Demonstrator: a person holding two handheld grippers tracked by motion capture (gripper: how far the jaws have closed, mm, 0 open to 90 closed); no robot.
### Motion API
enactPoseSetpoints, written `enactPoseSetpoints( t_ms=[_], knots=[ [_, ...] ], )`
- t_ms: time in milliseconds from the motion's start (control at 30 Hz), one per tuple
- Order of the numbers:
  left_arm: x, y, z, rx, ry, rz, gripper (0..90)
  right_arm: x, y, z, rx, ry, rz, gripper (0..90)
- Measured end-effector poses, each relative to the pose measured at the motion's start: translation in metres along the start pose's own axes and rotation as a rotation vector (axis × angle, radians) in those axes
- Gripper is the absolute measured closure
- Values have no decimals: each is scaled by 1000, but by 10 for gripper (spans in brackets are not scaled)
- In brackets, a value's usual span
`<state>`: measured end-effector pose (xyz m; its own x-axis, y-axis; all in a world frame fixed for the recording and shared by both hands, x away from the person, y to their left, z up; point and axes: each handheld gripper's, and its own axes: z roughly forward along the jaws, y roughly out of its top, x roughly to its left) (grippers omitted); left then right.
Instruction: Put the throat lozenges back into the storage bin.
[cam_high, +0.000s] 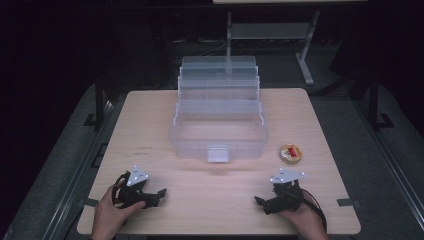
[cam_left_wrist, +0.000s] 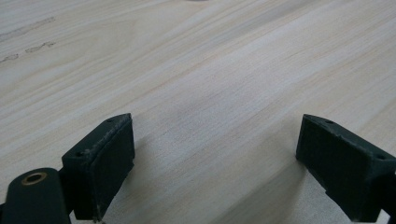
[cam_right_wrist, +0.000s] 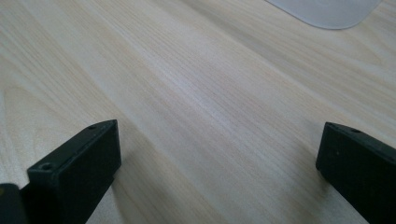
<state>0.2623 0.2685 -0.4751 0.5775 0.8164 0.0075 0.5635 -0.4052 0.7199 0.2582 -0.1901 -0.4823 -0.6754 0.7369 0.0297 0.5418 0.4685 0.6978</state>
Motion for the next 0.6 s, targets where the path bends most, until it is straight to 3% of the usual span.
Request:
enactPoseSetpoints(
  t_ms=[200,600],
  knots=[
    [0,0,0,0,0,1,106,-1,0,0,3,5,-4,0],
    [0,0,0,0,-1,2,107,0,11,0,91,9,-27,0]
  ],
)
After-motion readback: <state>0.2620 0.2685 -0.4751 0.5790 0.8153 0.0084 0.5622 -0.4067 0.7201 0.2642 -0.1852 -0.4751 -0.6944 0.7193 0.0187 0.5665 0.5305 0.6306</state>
